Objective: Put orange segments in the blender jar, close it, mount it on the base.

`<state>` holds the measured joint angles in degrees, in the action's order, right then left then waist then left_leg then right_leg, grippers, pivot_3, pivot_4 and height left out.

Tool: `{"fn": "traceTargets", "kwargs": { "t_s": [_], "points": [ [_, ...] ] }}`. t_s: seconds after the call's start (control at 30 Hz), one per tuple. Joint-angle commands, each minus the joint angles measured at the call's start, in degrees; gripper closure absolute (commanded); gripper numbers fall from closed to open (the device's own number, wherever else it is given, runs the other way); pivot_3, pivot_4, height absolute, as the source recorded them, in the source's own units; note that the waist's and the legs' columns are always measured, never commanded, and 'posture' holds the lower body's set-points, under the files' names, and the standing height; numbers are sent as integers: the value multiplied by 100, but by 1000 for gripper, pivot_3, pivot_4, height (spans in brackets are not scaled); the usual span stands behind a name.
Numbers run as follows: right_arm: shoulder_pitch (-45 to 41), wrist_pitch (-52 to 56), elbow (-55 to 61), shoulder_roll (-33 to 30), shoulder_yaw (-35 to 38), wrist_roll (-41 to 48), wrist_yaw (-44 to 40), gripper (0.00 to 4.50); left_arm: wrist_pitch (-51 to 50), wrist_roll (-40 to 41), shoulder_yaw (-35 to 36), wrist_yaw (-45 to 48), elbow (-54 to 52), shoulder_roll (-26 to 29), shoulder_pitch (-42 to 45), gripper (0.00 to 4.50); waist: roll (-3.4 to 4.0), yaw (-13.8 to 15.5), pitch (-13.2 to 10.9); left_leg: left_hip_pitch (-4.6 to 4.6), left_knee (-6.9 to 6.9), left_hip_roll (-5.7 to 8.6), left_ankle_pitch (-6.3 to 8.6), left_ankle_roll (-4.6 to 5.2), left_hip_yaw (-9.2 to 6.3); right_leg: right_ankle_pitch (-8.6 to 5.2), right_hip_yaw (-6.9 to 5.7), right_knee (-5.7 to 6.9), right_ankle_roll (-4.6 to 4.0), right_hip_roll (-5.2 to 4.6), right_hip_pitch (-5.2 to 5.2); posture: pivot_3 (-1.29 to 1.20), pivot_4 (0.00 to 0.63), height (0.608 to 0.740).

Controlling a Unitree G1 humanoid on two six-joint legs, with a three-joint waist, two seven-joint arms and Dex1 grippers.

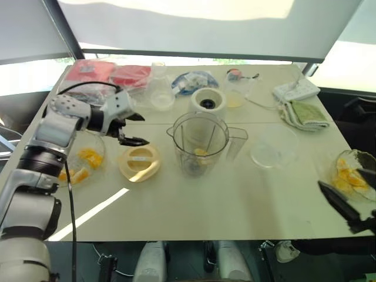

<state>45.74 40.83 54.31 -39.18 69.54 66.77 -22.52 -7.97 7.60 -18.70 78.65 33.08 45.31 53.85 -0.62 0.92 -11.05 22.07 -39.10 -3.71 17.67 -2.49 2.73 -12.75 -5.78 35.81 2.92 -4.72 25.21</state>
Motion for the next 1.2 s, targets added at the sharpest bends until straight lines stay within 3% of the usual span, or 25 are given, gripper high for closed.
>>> {"fn": "traceTargets", "kwargs": {
  "t_s": [0.03, 0.27, 0.47, 0.77, 1.2],
  "points": [
    [451, -145, -92, -265, 978, 1314, -35, 27, 1000, -550, -213, 519, 1105, -194, 547, 0, -20, -2, -2, 8, 1, -1, 0, 1, -6, 0, 0, -5, 0, 4, 2, 0, 150, 740],
    [760, -498, -262, -860, 1729, 2937, 327, 27, 2121, -1374, -446, 697, 2979, -796, 1161, 0, -42, -14, -3, 31, 2, 0, 25, 44, 1, 16, 7, -37, 21, 7, 10, 0, 150, 740],
    [328, -744, 7, -1598, 1173, 3523, 1223, 27, 2679, -2260, -789, 321, 3799, -1159, 1360, 0, -81, 9, -6, 35, 1, 2, 30, 53, 3, 20, 9, -40, 24, 6, 10, 0, 150, 740],
    [326, -576, 569, -1631, 721, 3394, 1350, 27, 2746, -2962, -881, -417, 4196, -1492, 1293, 0, -88, 140, 7, 29, -4, 2, 30, 54, 3, 22, 10, -34, 29, 6, 4, 0, 150, 740],
    [53, -243, 569, -2102, 582, 3357, 974, 27, 3162, -3422, -997, -308, 4192, -1356, 1187, 0, -89, 118, 16, -7, -6, -1, 30, 54, 3, 27, 17, -27, 12, 10, -36, 0, 150, 740]
  ]
}}
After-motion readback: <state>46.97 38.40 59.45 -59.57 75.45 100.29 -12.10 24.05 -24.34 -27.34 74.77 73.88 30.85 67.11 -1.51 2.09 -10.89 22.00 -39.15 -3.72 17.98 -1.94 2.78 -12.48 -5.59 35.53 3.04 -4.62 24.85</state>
